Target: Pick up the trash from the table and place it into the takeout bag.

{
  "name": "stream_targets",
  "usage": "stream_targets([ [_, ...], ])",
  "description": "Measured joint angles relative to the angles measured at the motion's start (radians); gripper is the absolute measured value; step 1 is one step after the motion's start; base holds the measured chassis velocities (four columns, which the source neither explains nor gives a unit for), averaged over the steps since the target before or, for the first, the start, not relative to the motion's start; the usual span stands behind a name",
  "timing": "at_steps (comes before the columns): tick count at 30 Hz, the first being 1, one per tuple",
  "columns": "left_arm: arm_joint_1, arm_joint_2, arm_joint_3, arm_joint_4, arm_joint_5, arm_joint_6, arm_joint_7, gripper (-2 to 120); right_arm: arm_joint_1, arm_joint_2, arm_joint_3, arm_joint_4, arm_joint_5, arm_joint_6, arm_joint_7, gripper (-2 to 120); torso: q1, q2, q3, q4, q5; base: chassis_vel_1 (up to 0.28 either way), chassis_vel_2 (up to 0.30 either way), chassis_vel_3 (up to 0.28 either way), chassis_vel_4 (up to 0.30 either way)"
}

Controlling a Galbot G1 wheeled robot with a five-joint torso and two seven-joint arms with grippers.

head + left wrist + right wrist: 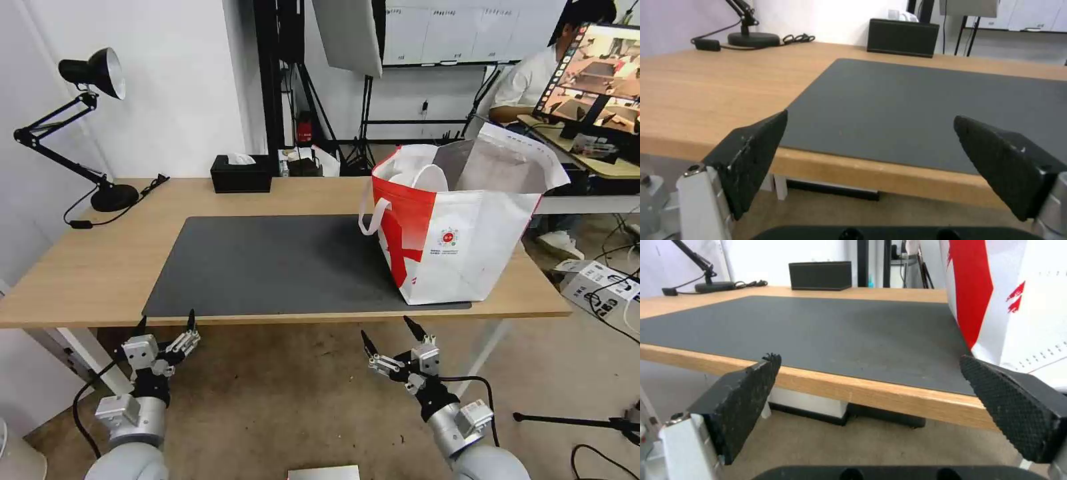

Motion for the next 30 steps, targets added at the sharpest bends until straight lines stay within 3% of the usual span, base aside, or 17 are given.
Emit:
stream_targets([
  [8,0.018,0.0,-0.011,0.0,-0.009,0.002,0.026,100,0.0,0.0,0.0,0.0,0.0,0.0,0.0,100,0.0,0.0,0.0,0.0001,-0.0001,0.0,0.0,0.0,0.0],
  [30,0.015,0.003,-0.011,-0.002,-0.013,0.006,0.028,100,0.0,0.0,0.0,0.0,0.0,0.0,0.0,100,0.0,0.0,0.0,0.0,0.0,0.0,0.0,0.0,0.0],
])
